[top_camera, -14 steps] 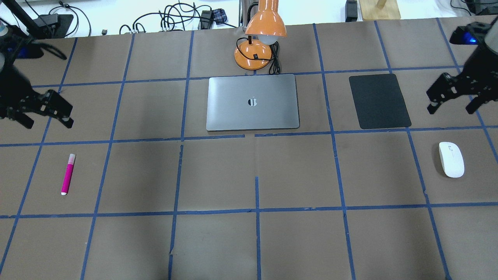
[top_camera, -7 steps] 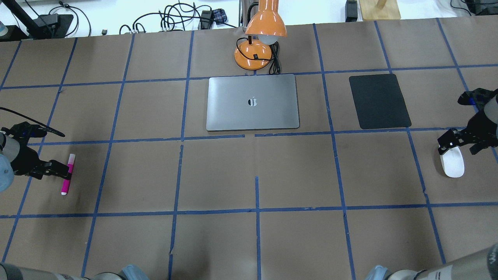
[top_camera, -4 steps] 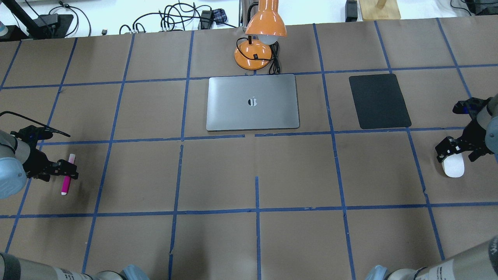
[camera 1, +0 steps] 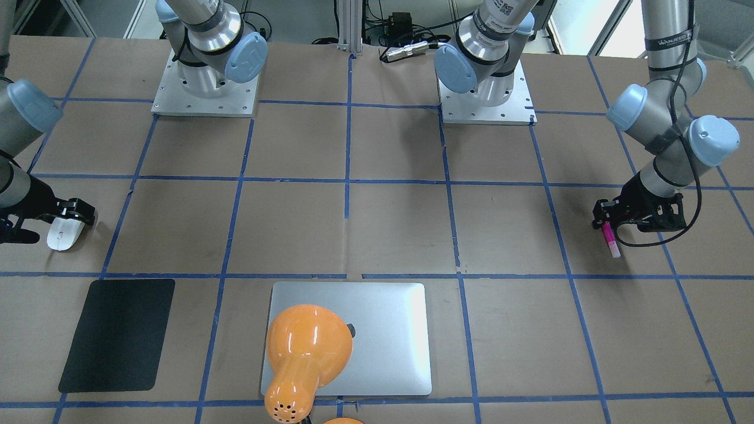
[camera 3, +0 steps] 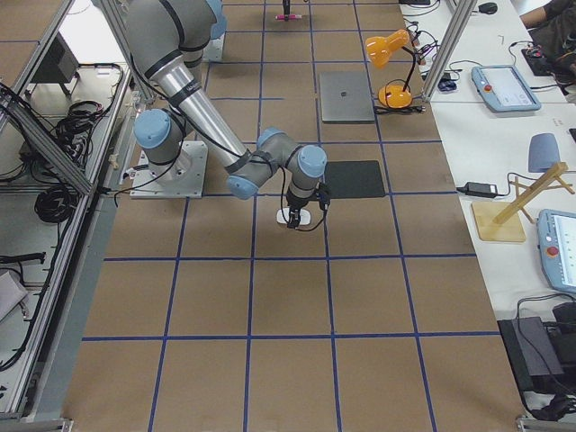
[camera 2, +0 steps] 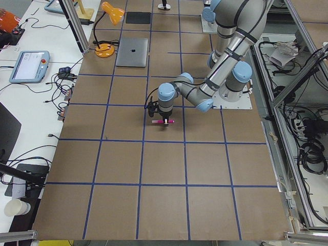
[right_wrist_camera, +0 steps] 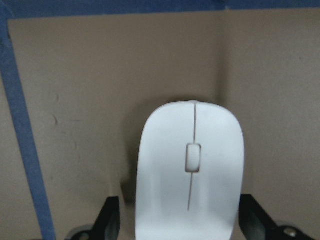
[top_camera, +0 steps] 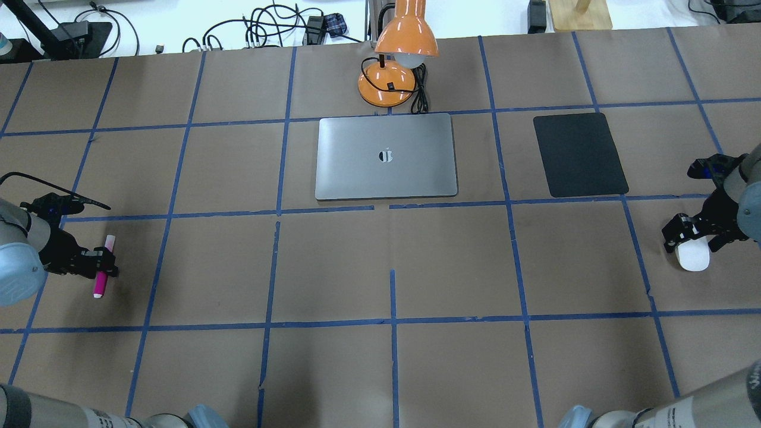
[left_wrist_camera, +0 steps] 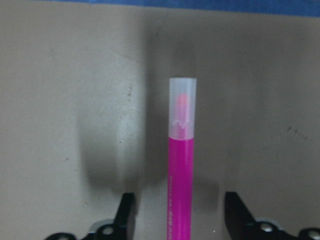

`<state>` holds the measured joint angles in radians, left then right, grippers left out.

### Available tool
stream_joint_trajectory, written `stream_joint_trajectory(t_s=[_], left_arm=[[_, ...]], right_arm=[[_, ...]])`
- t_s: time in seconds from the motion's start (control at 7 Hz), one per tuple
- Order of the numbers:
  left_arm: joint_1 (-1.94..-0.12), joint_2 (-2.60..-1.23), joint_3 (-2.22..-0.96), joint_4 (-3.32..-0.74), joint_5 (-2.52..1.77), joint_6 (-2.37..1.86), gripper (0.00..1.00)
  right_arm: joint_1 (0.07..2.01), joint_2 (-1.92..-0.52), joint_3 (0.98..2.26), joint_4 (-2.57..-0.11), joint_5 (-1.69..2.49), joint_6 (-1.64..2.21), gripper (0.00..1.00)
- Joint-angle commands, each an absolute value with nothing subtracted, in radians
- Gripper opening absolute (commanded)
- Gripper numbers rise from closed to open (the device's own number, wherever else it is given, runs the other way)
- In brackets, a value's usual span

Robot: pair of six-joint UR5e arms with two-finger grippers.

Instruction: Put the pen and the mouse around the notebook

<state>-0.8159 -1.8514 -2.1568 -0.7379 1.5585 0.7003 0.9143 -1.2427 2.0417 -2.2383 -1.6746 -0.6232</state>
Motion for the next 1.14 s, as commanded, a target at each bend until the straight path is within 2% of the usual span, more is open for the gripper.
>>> stream_joint_trajectory(t_s=[0.0, 0.14, 0.29, 0.57, 0.86, 1.0], left_arm=[[-0.816, -1.850, -2.155, -0.738, 1.557, 0.695, 0.00], [-0.821, -1.845, -2.149, -0.739, 1.557, 0.689, 0.00], [-0.834, -1.832, -2.151, -0.755, 1.565, 0.658, 0.00], [-0.993, -1.737, -2.143, -0.869, 1.568, 0.335, 0.00], [-1.241, -1.666, -2.129, -0.925, 1.562, -0.195, 0.00], [-1.399, -1.692, -2.100, -0.923, 1.572, -0.509, 0.00]], right_arm=[[0.914, -1.250, 2.042, -2.227, -1.680, -0.632, 0.57], [0.920, -1.259, 2.033, -2.221, -1.678, -0.632, 0.35], [0.925, -1.290, 2.031, -2.192, -1.672, -0.629, 0.25], [1.029, -1.353, 1.937, -2.079, -1.674, -0.580, 0.22], [1.186, -1.298, 1.792, -2.042, -1.669, -0.515, 0.23], [1.243, -1.222, 1.722, -2.042, -1.642, -0.476, 0.24]])
